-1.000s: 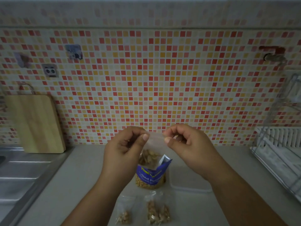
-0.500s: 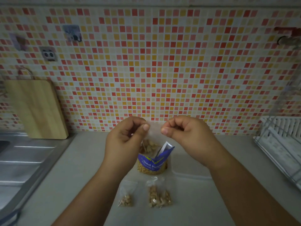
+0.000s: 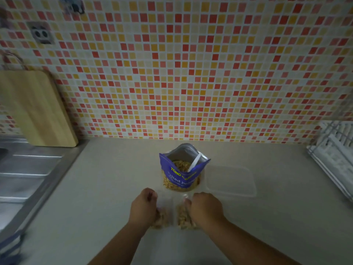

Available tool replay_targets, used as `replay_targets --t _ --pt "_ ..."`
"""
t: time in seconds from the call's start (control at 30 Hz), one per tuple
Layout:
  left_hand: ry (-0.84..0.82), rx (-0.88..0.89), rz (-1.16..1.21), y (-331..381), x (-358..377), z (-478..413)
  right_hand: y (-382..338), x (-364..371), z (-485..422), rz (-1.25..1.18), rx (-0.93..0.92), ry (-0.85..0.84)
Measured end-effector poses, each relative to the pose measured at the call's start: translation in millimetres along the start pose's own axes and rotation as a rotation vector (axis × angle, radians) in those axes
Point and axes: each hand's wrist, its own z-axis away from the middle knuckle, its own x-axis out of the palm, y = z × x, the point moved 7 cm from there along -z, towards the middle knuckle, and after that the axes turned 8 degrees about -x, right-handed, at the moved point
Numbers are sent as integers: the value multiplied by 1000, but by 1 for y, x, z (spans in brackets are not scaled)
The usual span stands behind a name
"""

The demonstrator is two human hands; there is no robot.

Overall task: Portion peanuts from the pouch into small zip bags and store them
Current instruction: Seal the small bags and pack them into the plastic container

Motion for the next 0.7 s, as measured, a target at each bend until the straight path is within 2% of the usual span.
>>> replay_targets --t 0.1,0.23,0.37,0.43,0.5,0.53,0.6,0.63,0.7 --pt "42 130 -150 6 10 -1 -4 13 -4 60 -29 19" --pt "49 266 -311 9 19 0 2 23 -8 -64 35 35" --pt "16 270 -374 1 20 -2 8 23 -7 -438 56 30" --pt "-6 300 -331 10 14 2 9 13 -4 -566 23 37" --pt "-20 299 -96 33 -5 11 7 -7 2 -671 -31 76" --pt "-79 232 66 45 -13 17 6 -20 6 -746 -57 106" --pt "-310 134 374 71 -16 32 3 -46 12 -879 -106 163" --pt "-357 158 461 87 -22 40 0 -59 16 -933 -137 192" --pt "-349 247 568 120 -41 57 -5 -88 26 -1040 -205 249"
